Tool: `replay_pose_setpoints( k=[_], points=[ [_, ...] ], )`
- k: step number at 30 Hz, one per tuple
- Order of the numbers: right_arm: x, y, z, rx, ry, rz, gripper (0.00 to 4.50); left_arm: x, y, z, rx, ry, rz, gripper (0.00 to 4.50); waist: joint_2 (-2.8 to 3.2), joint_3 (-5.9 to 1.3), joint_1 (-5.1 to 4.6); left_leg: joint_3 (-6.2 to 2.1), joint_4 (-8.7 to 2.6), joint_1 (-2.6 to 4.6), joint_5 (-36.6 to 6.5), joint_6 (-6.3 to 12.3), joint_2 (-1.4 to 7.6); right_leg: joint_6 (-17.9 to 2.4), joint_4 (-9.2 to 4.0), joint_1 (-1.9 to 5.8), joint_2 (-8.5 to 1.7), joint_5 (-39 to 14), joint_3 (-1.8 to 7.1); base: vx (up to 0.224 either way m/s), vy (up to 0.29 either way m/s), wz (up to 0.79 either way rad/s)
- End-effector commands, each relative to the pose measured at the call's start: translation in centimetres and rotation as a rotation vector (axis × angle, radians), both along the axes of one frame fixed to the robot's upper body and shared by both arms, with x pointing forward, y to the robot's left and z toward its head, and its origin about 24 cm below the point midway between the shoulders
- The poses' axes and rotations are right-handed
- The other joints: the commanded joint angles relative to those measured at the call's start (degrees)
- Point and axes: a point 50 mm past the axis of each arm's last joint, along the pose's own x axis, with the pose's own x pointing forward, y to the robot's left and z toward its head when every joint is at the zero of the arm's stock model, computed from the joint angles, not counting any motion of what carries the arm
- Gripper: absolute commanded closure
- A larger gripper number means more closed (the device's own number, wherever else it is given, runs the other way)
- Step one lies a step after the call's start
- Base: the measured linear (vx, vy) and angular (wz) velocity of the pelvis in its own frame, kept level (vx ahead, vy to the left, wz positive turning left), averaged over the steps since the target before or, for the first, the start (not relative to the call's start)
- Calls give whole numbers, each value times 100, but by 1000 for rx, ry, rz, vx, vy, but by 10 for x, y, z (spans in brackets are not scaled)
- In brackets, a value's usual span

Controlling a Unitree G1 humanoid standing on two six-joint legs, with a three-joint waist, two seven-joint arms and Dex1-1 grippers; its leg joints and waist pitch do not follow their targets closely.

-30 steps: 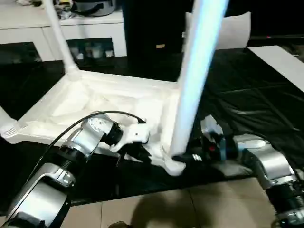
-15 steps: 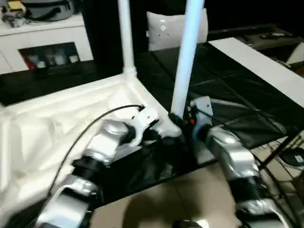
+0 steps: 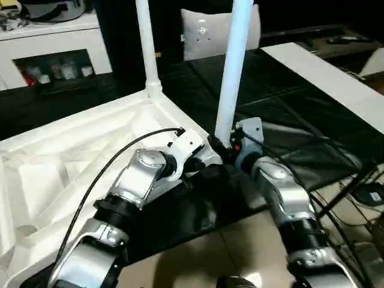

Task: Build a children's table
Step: Rotate leg to tighten

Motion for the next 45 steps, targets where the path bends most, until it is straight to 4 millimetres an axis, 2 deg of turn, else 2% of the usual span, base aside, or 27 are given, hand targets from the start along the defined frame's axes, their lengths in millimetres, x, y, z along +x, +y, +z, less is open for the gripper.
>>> replay_pose_setpoints(
  k=[1,2,5,9,10,11,13,15,17,18,19,22,23,24,26,27,32,34,36,37,39,45],
  points=[
    [-7,5,1,14,-9,90,94,3,0,12,-9,-65,-55,450,-44,-476,76,-88,-407,66,-1579,517,259,-1111,-289,335,-242,-1613,251,0,0,0],
    [-9,0,2,8,-13,106,83,3,4,10,0,-57,-60,450,-59,-470,118,-73,-397,74,-1529,549,259,-1134,-283,323,-235,-1594,263,0,0,0],
    [-13,-11,4,-5,-25,153,57,3,10,9,17,-51,-95,450,-43,-465,225,-71,-396,83,-1478,542,268,-1113,-271,320,-226,-1705,265,0,0,0],
    [-25,-31,7,-55,-33,313,23,-2,19,10,53,-46,-269,450,-35,-454,335,-74,-414,114,-1652,447,290,-1022,-286,310,-213,-1891,276,0,0,0],
    [-26,-33,8,-60,-32,330,16,-3,20,9,59,-40,-284,450,1,-446,353,-75,-430,122,-1750,387,294,-1018,-292,300,-204,-1916,280,0,0,0],
    [-28,-36,9,-70,-24,376,16,-5,23,9,74,-38,-343,450,-14,-445,358,-70,-431,127,-1798,362,290,-1020,-295,295,-199,-1936,280,0,0,0],
    [-30,-39,10,-81,-13,431,5,-9,25,10,84,-22,-421,450,-23,-437,378,-75,-441,140,-1963,292,293,-1015,-306,290,-219,-2093,289,0,0,0],
    [-33,-40,10,-113,13,515,5,-15,28,10,97,11,-520,450,-13,-430,419,-65,-440,188,-2047,239,304,-1049,-317,251,-221,-2162,300,0,0,0],
    [-35,-41,11,-144,24,567,5,-18,30,9,112,27,-572,450,-4,-428,472,-76,-460,178,-2068,200,319,-1047,-298,265,-216,-2145,303,0,0,0],
    [-36,-41,11,-162,32,604,5,-20,31,9,126,33,-610,450,0,-422,513,-61,-463,217,-2132,154,326,-1069,-303,232,-212,-2131,316,0,0,0],
    [-36,-41,11,-167,35,616,5,-20,32,9,132,35,-625,450,9,-421,536,-60,-469,231,-2200,109,330,-1093,-295,229,-208,-2110,321,0,0,0],
    [-39,-39,15,-136,63,721,5,-25,34,8,159,53,-722,450,-3,-416,605,-61,-485,220,-2284,73,329,-1043,-282,261,-219,-2253,333,0,0,0],
    [-41,-38,16,-117,81,776,5,-27,35,8,173,64,-763,450,-31,-413,619,-53,-489,223,-2293,61,335,-1035,-283,252,-219,-2286,342,0,0,0],
    [-42,-38,16,-112,88,803,5,-29,36,8,183,65,-783,450,-22,-417,635,-53,-484,232,-2298,57,334,-1040,-274,253,-220,-2304,344,0,0,0],
    [-43,-37,16,-110,90,814,22,-29,36,8,187,67,-791,450,-29,-403,656,-43,-489,240,-2301,47,340,-1021,-283,236,-232,-2403,366,0,0,0],
    [-47,-36,16,-97,99,853,33,-31,37,7,197,74,-817,450,-57,-409,675,-43,-485,244,-2270,32,333,-999,-286,239,-240,-2499,374,0,0,0],
    [-52,-34,16,-71,125,910,76,-34,37,7,195,84,-854,450,-94,-409,681,-41,-484,233,-2167,51,332,-934,-293,241,-241,-2626,382,0,0,0],
    [-55,-33,15,-65,145,942,96,-35,36,8,194,85,-876,450,-68,-406,692,-37,-483,237,-2156,48,333,-918,-300,233,-241,-2682,385,0,0,0],
    [-56,-33,15,-64,152,953,108,-36,35,8,196,85,-884,450,-75,-411,696,-38,-483,240,-2132,45,335,-908,-299,229,-240,-2679,386,0,0,0],
    [-56,-34,14,-66,157,963,133,-35,36,8,204,83,-889,450,-68,-411,703,-37,-480,247,-2161,40,336,-920,-303,222,-236,-2676,384,0,0,0],
    [-58,-34,14,-71,165,974,133,-35,36,7,209,82,-893,450,-71,-413,710,-37,-481,249,-2164,27,336,-921,-300,222,-235,-2667,386,0,0,0],
    [-57,-35,11,-92,169,972,183,-36,35,7,215,77,-904,450,-79,-415,743,-30,-477,245,-2086,30,331,-909,-298,227,-238,-2647,390,0,0,0]
  ],
)
